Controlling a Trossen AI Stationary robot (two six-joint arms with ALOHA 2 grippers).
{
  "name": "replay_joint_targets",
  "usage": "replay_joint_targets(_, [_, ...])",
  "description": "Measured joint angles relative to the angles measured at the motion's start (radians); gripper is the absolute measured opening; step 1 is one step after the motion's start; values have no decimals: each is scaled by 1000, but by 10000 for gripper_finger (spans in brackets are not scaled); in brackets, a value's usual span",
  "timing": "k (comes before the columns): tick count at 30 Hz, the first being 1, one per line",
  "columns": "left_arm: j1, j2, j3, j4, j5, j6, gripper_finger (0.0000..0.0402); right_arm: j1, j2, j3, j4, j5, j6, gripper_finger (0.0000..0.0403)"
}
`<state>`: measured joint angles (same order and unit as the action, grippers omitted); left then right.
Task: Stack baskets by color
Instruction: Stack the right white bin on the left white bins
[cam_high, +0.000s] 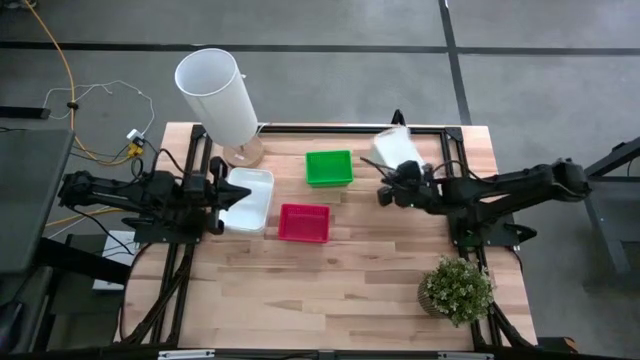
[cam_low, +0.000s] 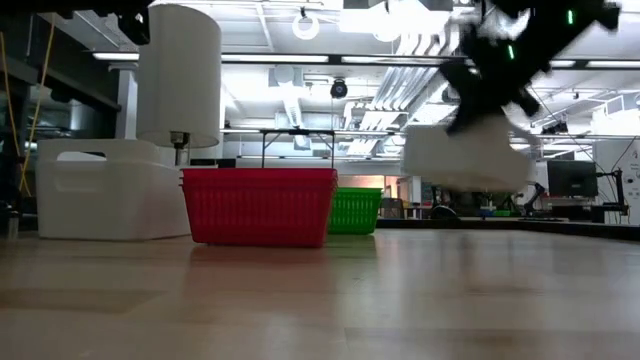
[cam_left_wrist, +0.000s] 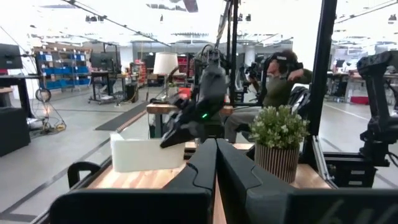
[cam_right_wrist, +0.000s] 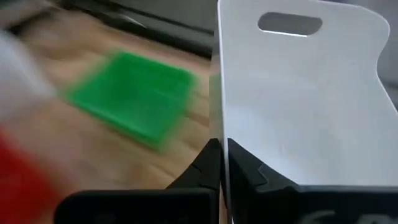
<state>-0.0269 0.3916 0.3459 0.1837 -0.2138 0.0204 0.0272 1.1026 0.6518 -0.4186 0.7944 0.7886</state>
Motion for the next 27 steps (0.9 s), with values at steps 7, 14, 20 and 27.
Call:
replay_joint_targets(7, [0,0,16,2,0,8,0,183,182,226,170,13,-226,0])
replay_joint_targets(14, [0,0,16,1,-9,5,0,244,564,552,191,-146,-453,0])
replay_joint_targets(20, [0,0,17,-9,-10,-10,0,249,802,861,58,-185,-641,0])
replay_joint_targets(27, [0,1,17,-64,-15,-18,3,249,881,1012,-29,-257,-738,0])
